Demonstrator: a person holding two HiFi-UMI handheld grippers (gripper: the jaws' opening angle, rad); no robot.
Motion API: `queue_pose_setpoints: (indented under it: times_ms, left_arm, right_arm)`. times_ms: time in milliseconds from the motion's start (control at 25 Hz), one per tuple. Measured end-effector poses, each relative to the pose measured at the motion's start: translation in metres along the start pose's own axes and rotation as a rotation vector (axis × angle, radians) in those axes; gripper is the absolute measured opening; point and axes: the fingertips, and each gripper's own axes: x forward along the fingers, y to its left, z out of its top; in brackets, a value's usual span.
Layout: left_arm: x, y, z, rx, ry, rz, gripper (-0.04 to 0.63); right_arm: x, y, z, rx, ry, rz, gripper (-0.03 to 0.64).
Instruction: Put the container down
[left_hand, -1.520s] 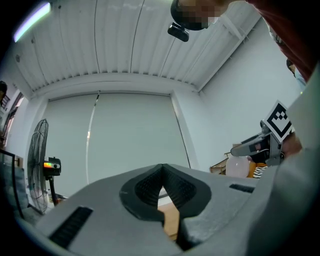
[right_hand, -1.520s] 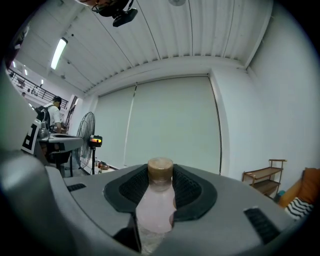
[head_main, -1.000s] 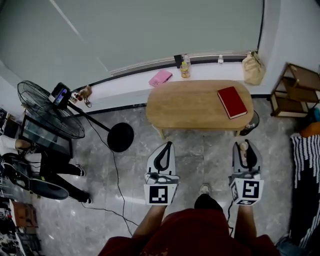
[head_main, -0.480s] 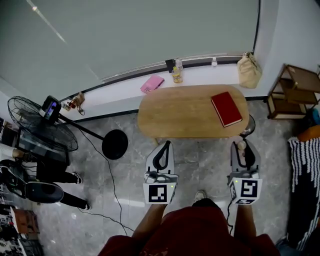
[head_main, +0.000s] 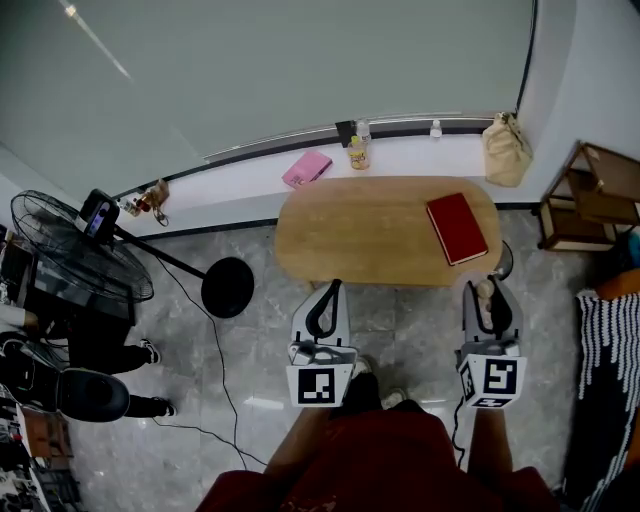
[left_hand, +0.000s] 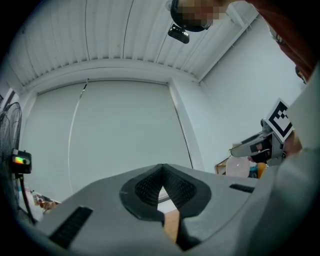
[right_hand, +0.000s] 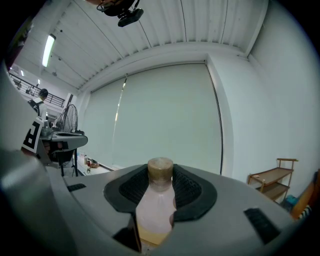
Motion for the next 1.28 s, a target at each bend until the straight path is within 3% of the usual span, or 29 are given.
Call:
queue_pose_setpoints:
  times_ms: [360, 680, 1120, 1280]
  left_arm:
    - [0.042, 0.046, -0.026, -0.028, -0.022, 0.000, 0.005]
    - [0.106, 0.129, -0.045, -0.036, -0.028, 0.017, 0.005]
    - [0.183, 0.234, -0.093, -0.088, 0.001, 0.047, 0.005]
    - [0.205, 0.255, -0.109, -0.010, 0.035, 0.000, 0.005]
  right_arm:
    - [0.059, 0.021, 0.000, -0.031, 0.007, 0.005, 0.141]
    - [0.159, 0.052, 0.020, -0.052, 0.010, 0.013, 0.141]
    - [0.294, 0.107, 0.015, -0.080, 0.078, 0.062, 0.141]
    - [0.327, 0.120, 0.011, -0.083, 0.095, 0.062, 0.141]
